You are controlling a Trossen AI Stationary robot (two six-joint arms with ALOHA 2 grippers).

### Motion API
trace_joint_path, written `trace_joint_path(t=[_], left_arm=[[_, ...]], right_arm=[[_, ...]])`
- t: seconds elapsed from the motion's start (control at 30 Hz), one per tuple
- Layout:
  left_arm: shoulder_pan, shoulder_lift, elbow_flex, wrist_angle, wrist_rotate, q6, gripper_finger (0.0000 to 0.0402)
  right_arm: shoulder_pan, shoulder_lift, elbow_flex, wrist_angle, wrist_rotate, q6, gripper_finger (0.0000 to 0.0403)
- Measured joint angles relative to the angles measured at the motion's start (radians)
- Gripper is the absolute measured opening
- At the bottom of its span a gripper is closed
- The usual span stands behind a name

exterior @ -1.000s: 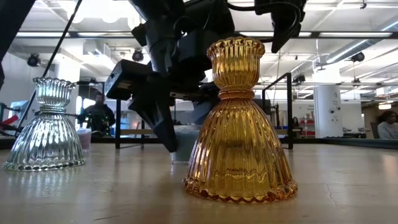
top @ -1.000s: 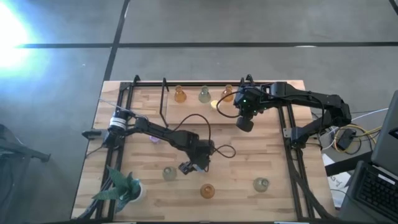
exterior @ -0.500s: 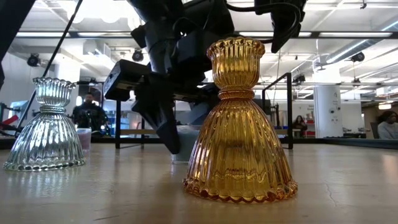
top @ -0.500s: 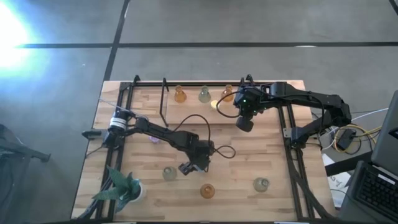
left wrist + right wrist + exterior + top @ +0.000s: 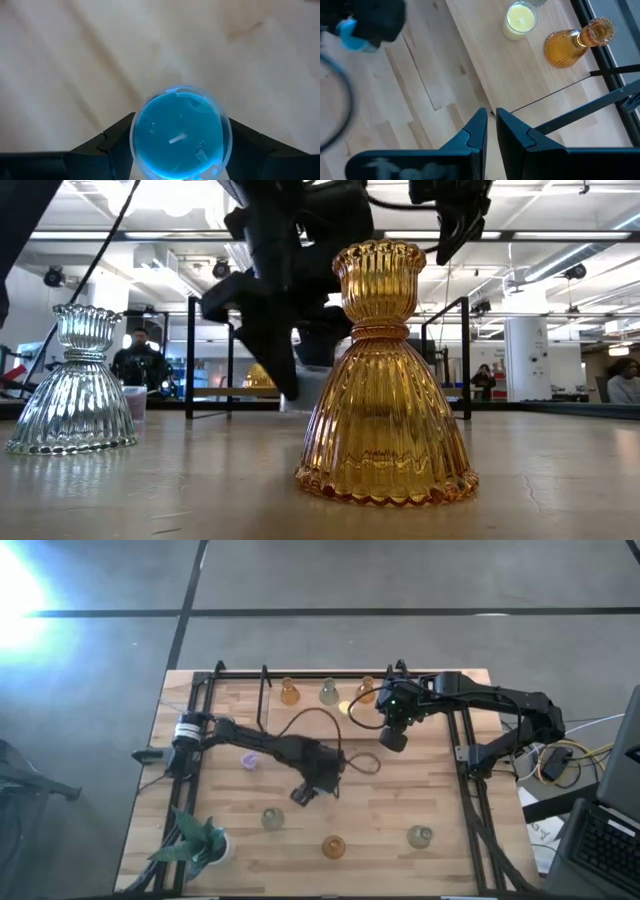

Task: Pick & Place candle stick holders
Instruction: Put the blue candle on the shelf

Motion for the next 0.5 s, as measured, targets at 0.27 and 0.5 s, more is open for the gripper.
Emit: trace_joint_path(t=[0.27, 0.5], left_arm=[[0.159, -0.014, 0.092, -0.055, 0.056, -0.117, 0.0238], [0.307, -0.014, 0.153, -0.055, 0.06, -0.267, 0.0239]], right_arm=[[0.0, 0.0, 0.0, 0.0, 0.0, 0.01, 0.0034], [0.0, 0.0, 0.0, 0.001, 0.0, 0.009, 0.0034]])
